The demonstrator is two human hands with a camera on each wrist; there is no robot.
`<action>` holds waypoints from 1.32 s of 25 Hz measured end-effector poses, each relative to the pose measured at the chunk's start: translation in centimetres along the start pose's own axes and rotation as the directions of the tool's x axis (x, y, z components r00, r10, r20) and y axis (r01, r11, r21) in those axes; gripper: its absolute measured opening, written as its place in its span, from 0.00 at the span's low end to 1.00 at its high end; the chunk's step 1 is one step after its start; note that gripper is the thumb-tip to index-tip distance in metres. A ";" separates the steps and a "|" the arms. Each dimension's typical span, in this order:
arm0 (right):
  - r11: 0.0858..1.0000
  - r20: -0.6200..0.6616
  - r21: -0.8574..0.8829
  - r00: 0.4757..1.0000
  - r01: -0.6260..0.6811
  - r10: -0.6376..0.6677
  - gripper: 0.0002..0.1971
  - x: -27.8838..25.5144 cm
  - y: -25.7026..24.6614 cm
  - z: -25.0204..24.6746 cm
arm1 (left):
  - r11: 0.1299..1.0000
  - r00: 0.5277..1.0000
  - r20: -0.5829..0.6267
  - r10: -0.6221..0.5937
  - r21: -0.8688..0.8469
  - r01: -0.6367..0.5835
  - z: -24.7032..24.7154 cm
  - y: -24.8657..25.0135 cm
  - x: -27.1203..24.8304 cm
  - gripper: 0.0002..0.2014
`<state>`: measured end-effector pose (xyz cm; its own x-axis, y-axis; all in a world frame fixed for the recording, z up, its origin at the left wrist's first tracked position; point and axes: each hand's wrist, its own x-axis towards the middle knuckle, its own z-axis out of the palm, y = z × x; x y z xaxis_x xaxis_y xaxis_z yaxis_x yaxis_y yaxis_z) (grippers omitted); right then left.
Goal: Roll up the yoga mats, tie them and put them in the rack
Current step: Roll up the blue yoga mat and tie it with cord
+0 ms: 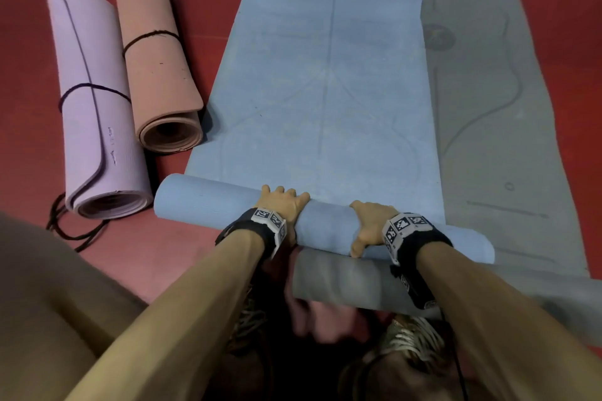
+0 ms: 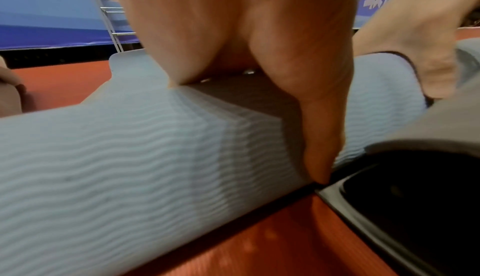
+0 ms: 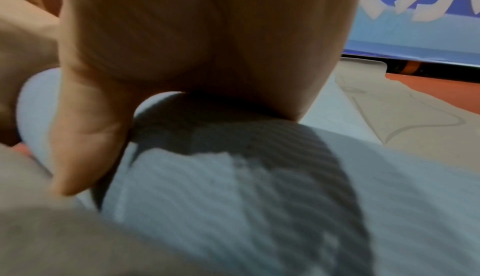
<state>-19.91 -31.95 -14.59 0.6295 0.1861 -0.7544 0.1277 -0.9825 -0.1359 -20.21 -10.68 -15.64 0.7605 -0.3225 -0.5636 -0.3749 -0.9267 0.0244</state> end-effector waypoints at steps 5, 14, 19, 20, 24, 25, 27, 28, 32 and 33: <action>0.989 -0.145 -0.145 0.989 0.013 -0.034 0.54 -1.7 -0.3 1.8 | 0.999 0.974 0.228 -0.004 -0.040 0.014 -2.3 -0.5 2.0 0.30; 1.000 -0.013 -0.016 1.000 -0.007 0.006 0.44 0.0 -0.1 -0.1 | 1.000 1.000 -0.013 0.024 0.001 -0.024 0.4 -0.5 -0.3 0.48; 0.999 0.090 0.047 0.996 0.009 -0.013 0.39 0.3 0.1 -1.3 | 0.998 0.996 -0.089 0.010 0.066 -0.004 1.7 -0.1 -1.5 0.48; 0.998 0.085 0.059 0.996 -0.003 -0.002 0.41 0.3 0.1 -1.0 | 0.998 0.997 -0.077 0.014 0.058 -0.009 1.4 -0.1 -1.3 0.46; 0.997 -0.084 -0.073 0.996 -0.011 0.005 0.48 -0.5 -0.2 0.7 | 1.000 1.000 -0.011 0.017 -0.022 -0.018 -0.4 -0.6 0.0 0.38; 0.992 -0.136 -0.127 0.991 -0.006 -0.011 0.50 -0.9 -0.4 1.2 | 0.999 1.000 0.025 0.018 -0.037 -0.017 -0.9 -0.7 0.4 0.36; 0.985 -0.185 -0.171 0.982 -0.010 -0.022 0.50 -1.5 -0.6 2.0 | 0.998 0.992 0.124 0.014 -0.060 -0.006 -1.8 -0.9 1.1 0.36; 0.986 -0.193 -0.169 0.981 -0.015 -0.018 0.49 -1.6 -0.7 2.1 | 0.998 0.988 0.155 0.012 -0.067 -0.001 -2.0 -0.9 1.3 0.36; 0.991 -0.146 -0.135 0.989 -0.017 -0.003 0.46 -1.0 -1.0 1.3 | 0.998 0.992 0.128 -0.003 -0.061 0.011 -1.4 -0.8 0.8 0.44; 0.991 -0.120 -0.131 0.993 -0.016 0.000 0.46 -0.8 -1.1 1.0 | 0.999 0.995 0.099 -0.003 -0.051 0.008 -0.8 -0.9 0.5 0.45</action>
<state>-21.34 -31.06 -14.48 0.7167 0.1862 -0.6721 0.2170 -0.9754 -0.0387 -19.09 -10.20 -15.24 0.7054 -0.2987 -0.6428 -0.3408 -0.9381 0.0619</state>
